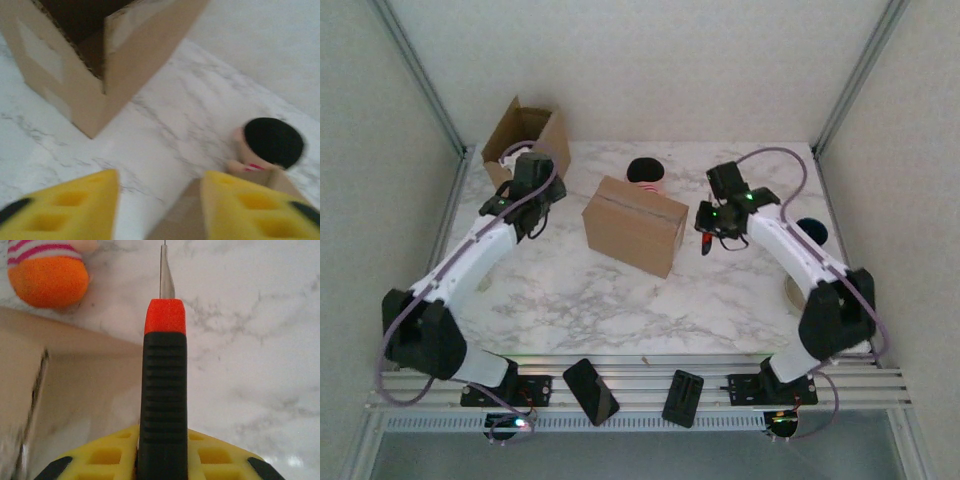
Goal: Unpack the express box
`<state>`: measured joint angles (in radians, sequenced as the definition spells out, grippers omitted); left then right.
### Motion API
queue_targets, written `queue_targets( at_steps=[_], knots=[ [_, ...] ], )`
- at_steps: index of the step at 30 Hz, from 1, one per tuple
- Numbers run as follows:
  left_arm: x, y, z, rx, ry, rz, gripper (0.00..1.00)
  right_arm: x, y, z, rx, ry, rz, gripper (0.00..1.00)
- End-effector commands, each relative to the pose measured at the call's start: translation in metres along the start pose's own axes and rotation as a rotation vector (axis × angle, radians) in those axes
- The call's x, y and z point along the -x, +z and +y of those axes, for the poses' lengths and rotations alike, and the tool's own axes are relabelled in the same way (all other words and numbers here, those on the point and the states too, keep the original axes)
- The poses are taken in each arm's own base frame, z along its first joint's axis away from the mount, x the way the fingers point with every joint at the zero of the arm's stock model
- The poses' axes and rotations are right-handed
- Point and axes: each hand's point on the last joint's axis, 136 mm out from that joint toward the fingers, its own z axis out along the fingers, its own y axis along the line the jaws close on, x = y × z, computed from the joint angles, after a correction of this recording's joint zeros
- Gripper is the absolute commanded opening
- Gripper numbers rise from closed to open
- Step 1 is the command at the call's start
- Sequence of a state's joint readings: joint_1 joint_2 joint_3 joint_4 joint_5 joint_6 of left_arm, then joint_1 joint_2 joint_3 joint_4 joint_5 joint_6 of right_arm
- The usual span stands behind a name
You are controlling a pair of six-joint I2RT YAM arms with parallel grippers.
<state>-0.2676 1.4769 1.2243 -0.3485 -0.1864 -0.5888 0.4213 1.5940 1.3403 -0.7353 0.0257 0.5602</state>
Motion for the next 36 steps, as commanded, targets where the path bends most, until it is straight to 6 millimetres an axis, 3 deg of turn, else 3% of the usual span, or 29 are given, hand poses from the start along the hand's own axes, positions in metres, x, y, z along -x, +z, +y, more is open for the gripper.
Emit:
queue_targets(
  at_steps=[1,8,13,18,22,26,28,31,34,36],
  knots=[
    [-0.045,0.039,0.008,0.031,0.088,0.152,0.35,0.022,0.013,-0.001,-0.054,-0.016,-0.037,0.00],
    [-0.069,0.069,-0.002,-0.014,0.088,0.193,0.37,0.032,0.046,0.014,-0.022,0.006,-0.006,0.00],
    [-0.106,0.062,-0.024,-0.084,0.133,0.263,0.37,0.041,0.062,0.040,0.046,-0.025,0.013,0.00],
    [-0.153,0.022,-0.037,-0.126,0.202,0.340,0.38,0.049,0.068,0.069,0.123,-0.084,0.042,0.00],
    [-0.187,-0.023,-0.031,-0.155,0.217,0.389,0.38,0.055,0.072,0.087,0.162,-0.145,0.068,0.00],
    [-0.212,-0.071,-0.021,-0.180,0.215,0.417,0.42,0.061,0.077,0.078,0.078,-0.173,0.087,0.00],
    [-0.213,-0.089,-0.011,-0.171,0.203,0.411,0.48,0.069,0.075,0.064,0.019,-0.166,0.079,0.00],
    [-0.195,-0.109,0.011,-0.117,0.187,0.366,0.64,0.082,0.062,0.040,-0.043,-0.134,0.048,0.00],
    [-0.159,-0.125,0.034,-0.007,0.208,0.268,0.72,0.092,0.036,0.007,-0.145,-0.120,-0.009,0.00],
    [-0.127,-0.134,0.044,0.066,0.224,0.189,0.70,0.092,0.012,-0.016,-0.210,-0.112,-0.054,0.00]
  ],
)
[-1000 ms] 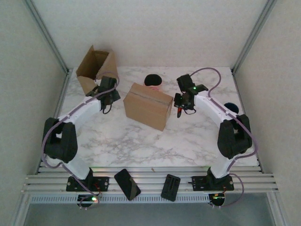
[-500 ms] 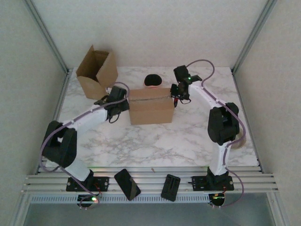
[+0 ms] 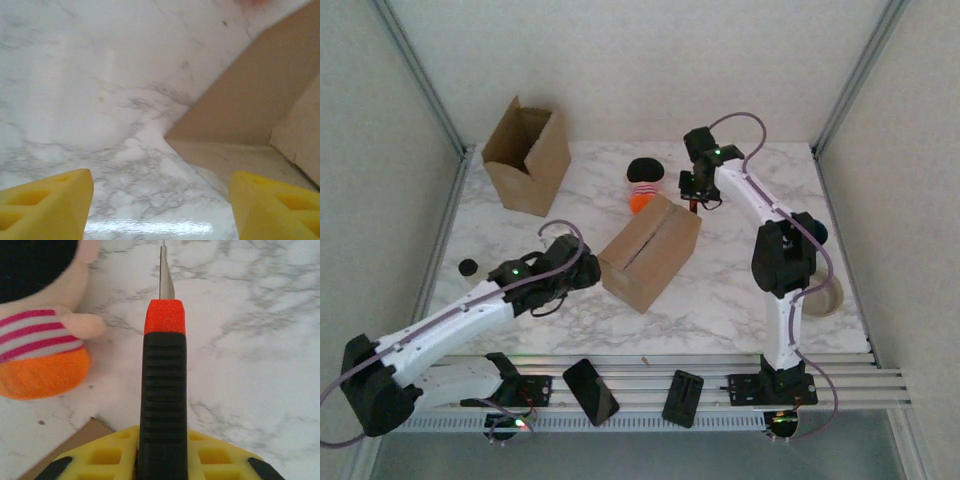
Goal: Unpack the express box
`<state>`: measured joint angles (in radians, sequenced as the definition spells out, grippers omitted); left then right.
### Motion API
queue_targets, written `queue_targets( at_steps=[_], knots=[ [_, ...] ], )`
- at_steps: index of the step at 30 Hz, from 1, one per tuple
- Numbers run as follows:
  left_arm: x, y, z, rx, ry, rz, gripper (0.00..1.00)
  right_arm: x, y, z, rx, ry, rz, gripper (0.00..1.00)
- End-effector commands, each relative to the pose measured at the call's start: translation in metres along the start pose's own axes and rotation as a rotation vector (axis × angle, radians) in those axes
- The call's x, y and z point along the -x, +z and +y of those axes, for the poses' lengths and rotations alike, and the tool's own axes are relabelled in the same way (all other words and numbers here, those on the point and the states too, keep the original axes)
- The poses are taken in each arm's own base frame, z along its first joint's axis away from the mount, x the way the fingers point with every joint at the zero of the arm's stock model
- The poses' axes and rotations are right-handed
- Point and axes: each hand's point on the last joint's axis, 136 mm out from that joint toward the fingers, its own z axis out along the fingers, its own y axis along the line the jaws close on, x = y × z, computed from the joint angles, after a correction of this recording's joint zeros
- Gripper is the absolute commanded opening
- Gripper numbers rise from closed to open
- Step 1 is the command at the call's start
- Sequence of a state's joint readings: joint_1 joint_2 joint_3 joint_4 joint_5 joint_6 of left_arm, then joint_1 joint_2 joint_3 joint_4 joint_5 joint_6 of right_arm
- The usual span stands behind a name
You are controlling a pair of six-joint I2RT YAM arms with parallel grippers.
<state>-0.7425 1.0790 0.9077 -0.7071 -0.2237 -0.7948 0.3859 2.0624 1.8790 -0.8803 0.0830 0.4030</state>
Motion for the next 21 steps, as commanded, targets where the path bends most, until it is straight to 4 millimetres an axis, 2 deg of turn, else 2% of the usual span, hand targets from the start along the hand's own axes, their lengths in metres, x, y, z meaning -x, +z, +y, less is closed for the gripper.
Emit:
queue_targets(
  at_steps=[1,3,5,8,10,12,15,18,21],
  knots=[
    [0.040,-0.032,0.040,0.200,-0.009,-0.124,0.68,0.002,-0.060,-0.052,-0.144,0.025,-0.091,0.00],
    [0.064,-0.035,0.047,0.246,-0.009,-0.159,0.63,-0.012,-0.078,-0.071,-0.205,0.024,-0.113,0.00],
    [0.085,-0.026,0.051,0.263,-0.017,-0.176,0.63,-0.033,-0.085,-0.084,-0.237,0.023,-0.109,0.00],
    [0.107,0.008,0.042,0.253,-0.005,-0.171,0.61,-0.073,-0.088,-0.095,-0.269,0.021,-0.099,0.00],
    [0.117,0.037,0.032,0.240,0.006,-0.167,0.58,-0.099,-0.083,-0.090,-0.248,0.019,-0.082,0.00],
    [0.118,0.070,0.019,0.215,0.020,-0.138,0.54,-0.119,-0.072,-0.075,-0.189,0.030,-0.061,0.00],
    [0.109,0.103,0.004,0.182,0.023,-0.080,0.48,-0.125,-0.054,-0.051,-0.112,0.051,-0.042,0.00],
    [0.094,0.109,-0.005,0.153,0.026,-0.057,0.48,-0.113,-0.039,-0.031,-0.090,0.052,-0.037,0.00],
    [0.073,0.104,-0.007,0.131,0.029,-0.020,0.48,-0.091,-0.028,-0.016,-0.085,0.043,-0.032,0.00]
  ],
)
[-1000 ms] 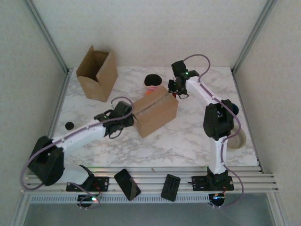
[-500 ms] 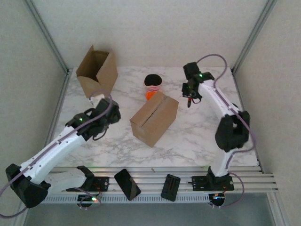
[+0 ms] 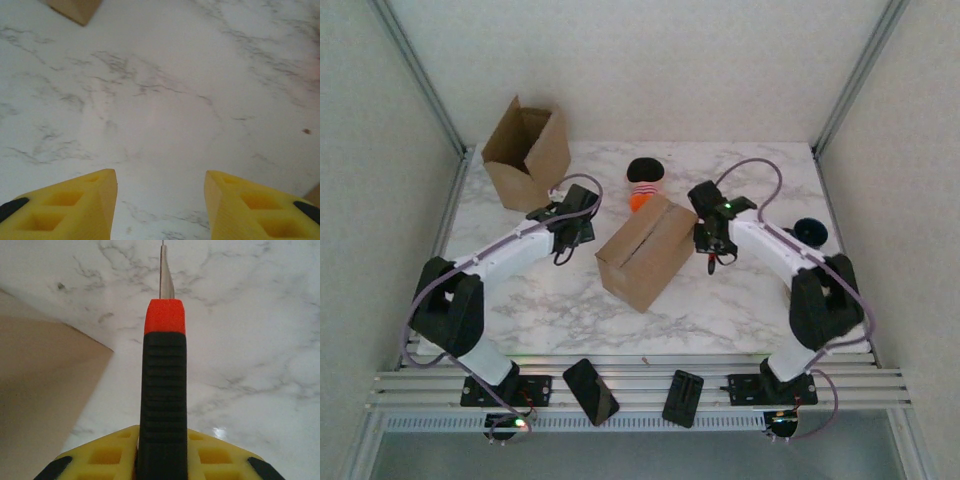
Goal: Unpack the express box
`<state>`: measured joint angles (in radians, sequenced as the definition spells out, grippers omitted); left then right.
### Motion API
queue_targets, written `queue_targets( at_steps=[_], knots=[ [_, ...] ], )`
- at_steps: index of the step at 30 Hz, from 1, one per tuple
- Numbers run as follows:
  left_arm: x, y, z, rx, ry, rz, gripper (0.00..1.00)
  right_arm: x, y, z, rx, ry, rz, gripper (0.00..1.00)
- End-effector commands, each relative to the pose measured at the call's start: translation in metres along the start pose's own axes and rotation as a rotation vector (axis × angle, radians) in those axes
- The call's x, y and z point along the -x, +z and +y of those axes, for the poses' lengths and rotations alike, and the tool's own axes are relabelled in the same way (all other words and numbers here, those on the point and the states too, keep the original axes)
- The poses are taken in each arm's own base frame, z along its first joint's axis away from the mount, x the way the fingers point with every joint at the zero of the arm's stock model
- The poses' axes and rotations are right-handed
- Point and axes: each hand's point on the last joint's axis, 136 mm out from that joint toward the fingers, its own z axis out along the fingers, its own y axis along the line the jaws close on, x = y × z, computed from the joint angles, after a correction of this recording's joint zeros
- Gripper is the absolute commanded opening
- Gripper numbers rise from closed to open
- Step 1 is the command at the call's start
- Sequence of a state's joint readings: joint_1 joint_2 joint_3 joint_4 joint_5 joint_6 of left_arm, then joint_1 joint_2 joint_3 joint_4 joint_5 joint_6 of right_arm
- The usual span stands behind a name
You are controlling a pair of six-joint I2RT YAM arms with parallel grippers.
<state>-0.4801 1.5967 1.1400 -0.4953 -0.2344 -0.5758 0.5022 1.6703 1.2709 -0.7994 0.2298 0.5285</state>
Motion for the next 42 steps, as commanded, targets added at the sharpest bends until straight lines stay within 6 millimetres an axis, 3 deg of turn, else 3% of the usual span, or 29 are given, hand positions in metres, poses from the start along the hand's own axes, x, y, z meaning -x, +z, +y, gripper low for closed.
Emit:
queue_targets(
  at_steps=[1,8,13,19,25,28,33,37,42],
  knots=[
    [-0.012,-0.019,-0.014,-0.084,-0.003,-0.001,0.48,0.046,-0.007,0.029,0.062,0.038,-0.087,0.00],
    [-0.076,-0.046,-0.014,-0.167,-0.007,0.082,0.48,0.095,0.001,0.081,0.165,-0.093,-0.094,0.00],
    [-0.098,-0.064,-0.027,-0.243,-0.015,0.099,0.49,0.112,0.000,0.127,0.317,-0.196,-0.084,0.00],
    [-0.112,-0.079,-0.071,-0.347,0.011,0.102,0.52,0.109,-0.008,0.178,0.500,-0.348,-0.070,0.00],
    [-0.121,-0.085,-0.109,-0.398,0.047,0.102,0.57,0.095,-0.017,0.203,0.601,-0.461,-0.053,0.00],
    [-0.121,-0.088,-0.120,-0.404,0.065,0.098,0.64,0.093,-0.018,0.203,0.599,-0.484,-0.049,0.00],
    [-0.114,-0.098,-0.118,-0.384,0.075,0.080,0.79,0.103,-0.018,0.188,0.506,-0.484,-0.079,0.00],
    [-0.099,-0.120,-0.096,-0.339,0.078,0.046,0.85,0.130,-0.029,0.154,0.405,-0.392,-0.137,0.00],
    [-0.080,-0.155,-0.052,-0.292,0.071,0.003,0.91,0.152,-0.061,0.105,0.324,-0.290,-0.221,0.00]
  ],
)
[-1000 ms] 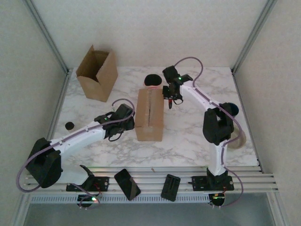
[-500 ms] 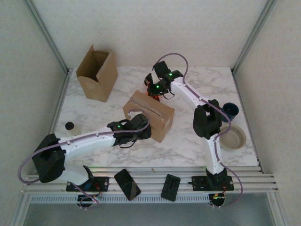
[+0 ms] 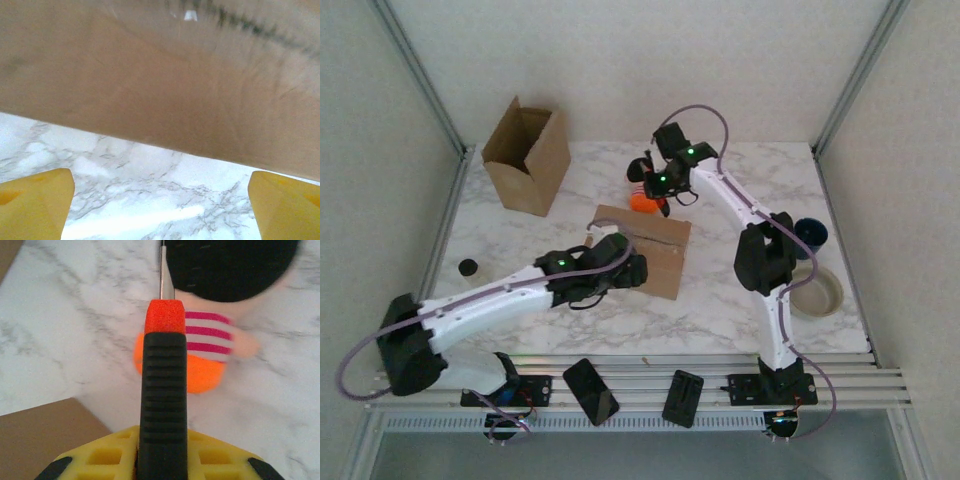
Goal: Unpack the express box
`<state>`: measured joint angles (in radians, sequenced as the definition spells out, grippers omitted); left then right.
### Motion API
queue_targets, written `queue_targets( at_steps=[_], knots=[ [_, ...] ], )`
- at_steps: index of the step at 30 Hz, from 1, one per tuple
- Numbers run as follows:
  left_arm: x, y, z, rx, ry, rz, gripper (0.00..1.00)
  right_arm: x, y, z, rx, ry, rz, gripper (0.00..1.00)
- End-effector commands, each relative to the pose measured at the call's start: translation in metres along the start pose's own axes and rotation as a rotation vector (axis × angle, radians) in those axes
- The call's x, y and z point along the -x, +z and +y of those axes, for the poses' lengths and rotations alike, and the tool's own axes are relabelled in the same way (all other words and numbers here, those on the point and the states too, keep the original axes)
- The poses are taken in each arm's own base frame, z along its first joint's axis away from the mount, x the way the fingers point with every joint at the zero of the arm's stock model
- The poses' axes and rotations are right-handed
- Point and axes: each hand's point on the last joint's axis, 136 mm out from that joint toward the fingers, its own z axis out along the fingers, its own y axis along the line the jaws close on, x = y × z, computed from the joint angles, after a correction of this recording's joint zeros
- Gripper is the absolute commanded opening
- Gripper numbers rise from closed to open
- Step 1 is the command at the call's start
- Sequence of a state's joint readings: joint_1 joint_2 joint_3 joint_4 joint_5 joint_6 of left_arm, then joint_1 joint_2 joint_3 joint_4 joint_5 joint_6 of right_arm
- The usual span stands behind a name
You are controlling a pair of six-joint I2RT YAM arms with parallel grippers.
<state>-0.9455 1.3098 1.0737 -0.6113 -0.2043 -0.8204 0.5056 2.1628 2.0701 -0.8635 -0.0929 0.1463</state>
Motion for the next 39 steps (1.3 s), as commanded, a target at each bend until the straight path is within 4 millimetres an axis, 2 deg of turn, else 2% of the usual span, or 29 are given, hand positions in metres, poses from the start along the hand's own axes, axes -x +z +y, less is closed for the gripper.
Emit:
queue_targets(
  at_steps=[1,4,7,10,13,15,17,19,21,23,26,28,30,32,34,39],
  knots=[
    [0.017,-0.043,0.030,0.068,-0.021,-0.058,0.92,0.016,-0.067,-0.030,-0.106,0.060,-0.115,0.00],
    [0.035,-0.069,0.048,0.071,-0.070,-0.125,0.94,0.007,-0.088,-0.039,-0.141,0.080,-0.141,0.00],
    [0.062,-0.082,0.071,0.098,-0.133,-0.220,0.99,-0.006,-0.102,-0.035,-0.117,0.098,-0.174,0.00],
    [0.085,-0.076,0.075,0.061,-0.153,-0.298,1.00,-0.024,-0.109,-0.027,-0.059,0.103,-0.201,0.00],
    [0.089,-0.056,0.065,0.023,-0.173,-0.296,1.00,-0.044,-0.110,-0.034,-0.084,0.098,-0.210,0.00],
    [0.082,-0.043,0.069,0.039,-0.227,-0.283,0.99,-0.056,-0.108,-0.046,-0.143,0.099,-0.199,0.00],
    [0.073,-0.037,0.080,0.055,-0.299,-0.285,0.92,-0.063,-0.103,-0.056,-0.180,0.094,-0.183,0.00],
    [0.062,-0.038,0.097,0.080,-0.368,-0.301,0.78,-0.068,-0.096,-0.065,-0.219,0.098,-0.165,0.00],
    [0.050,-0.045,0.118,0.120,-0.427,-0.325,0.57,-0.070,-0.088,-0.074,-0.257,0.098,-0.150,0.00],
    [0.039,-0.051,0.137,0.164,-0.459,-0.330,0.43,-0.072,-0.081,-0.080,-0.279,0.097,-0.136,0.00],
    [0.016,-0.045,0.151,0.202,-0.459,-0.270,0.32,-0.075,-0.070,-0.083,-0.280,0.093,-0.121,0.00],
    [-0.002,-0.027,0.150,0.191,-0.447,-0.204,0.28,-0.078,-0.064,-0.082,-0.266,0.091,-0.116,0.00],
    [-0.020,-0.003,0.141,0.138,-0.441,-0.130,0.23,-0.083,-0.059,-0.081,-0.254,0.099,-0.104,0.00],
    [-0.029,0.016,0.130,0.079,-0.452,-0.088,0.21,-0.086,-0.057,-0.079,-0.242,0.111,-0.097,0.00],
    [-0.030,0.027,0.123,0.054,-0.458,-0.084,0.21,-0.091,-0.054,-0.077,-0.227,0.129,-0.089,0.00],
    [-0.010,0.035,0.116,0.069,-0.428,-0.138,0.22,-0.105,-0.044,-0.073,-0.207,0.209,-0.060,0.00]
  ],
)
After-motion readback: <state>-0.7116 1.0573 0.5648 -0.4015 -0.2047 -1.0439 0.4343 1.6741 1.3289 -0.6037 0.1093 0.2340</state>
